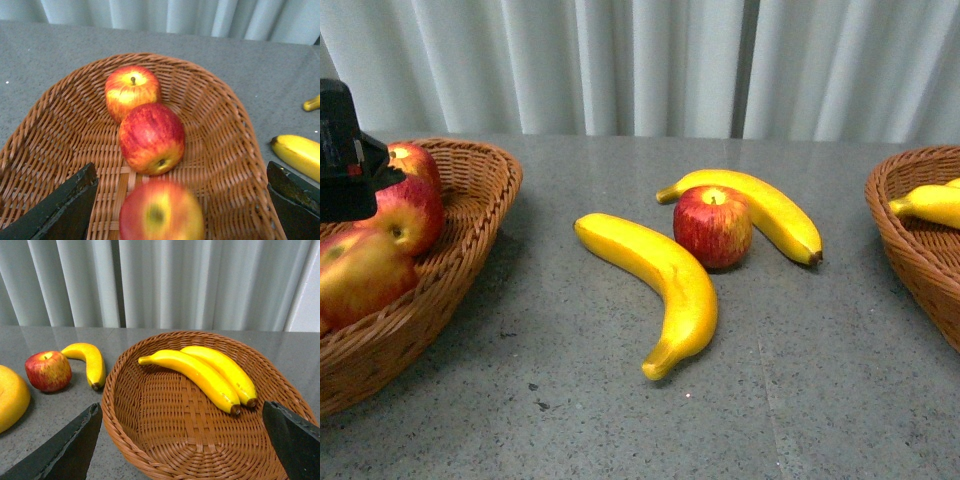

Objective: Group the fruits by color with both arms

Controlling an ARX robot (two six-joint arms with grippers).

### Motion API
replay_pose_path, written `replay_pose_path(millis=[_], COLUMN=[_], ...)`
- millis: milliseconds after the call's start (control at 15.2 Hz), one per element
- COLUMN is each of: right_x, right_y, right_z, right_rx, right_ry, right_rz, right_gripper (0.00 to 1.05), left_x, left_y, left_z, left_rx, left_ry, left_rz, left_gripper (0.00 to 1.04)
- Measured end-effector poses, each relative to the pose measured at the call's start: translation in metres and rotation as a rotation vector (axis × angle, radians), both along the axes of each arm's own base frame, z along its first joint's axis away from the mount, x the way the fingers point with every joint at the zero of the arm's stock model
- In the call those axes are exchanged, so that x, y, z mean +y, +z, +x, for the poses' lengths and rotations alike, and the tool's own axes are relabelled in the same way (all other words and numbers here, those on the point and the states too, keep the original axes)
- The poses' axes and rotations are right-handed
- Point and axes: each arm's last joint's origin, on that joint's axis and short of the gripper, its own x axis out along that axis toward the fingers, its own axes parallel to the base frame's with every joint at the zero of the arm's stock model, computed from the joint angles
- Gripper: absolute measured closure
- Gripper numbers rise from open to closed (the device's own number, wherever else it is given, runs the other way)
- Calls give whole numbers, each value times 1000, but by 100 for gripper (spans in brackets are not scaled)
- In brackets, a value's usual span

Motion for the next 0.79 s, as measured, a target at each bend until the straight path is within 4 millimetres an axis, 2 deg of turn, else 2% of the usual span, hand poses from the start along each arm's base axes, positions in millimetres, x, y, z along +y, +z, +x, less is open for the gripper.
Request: replay_pose_path(millis=[131,263,329,394,591,789], right_x=[0,0,0,0,0,0], right_y=[0,0,0,0,0,0], right_z=[0,0,0,0,0,0], right_rx=[0,0,0,0,0,0], right_ry=[0,0,0,0,0,0], right_rz=[0,0,0,0,0,0], right_gripper=[6,6,6,6,6,6], left_x=[-7,-21,-32,-43,-78,-114], left_y=[10,33,44,45,24,6], left_z=[-1,12,25,45,90,115], left_rx=[-24,-114,-146,-110,6,85], left_ry=[-29,-117,-218,-338,-517,-694], left_rz=[-1,5,9,15,65,136], left_gripper=[7,7,7,7,7,7])
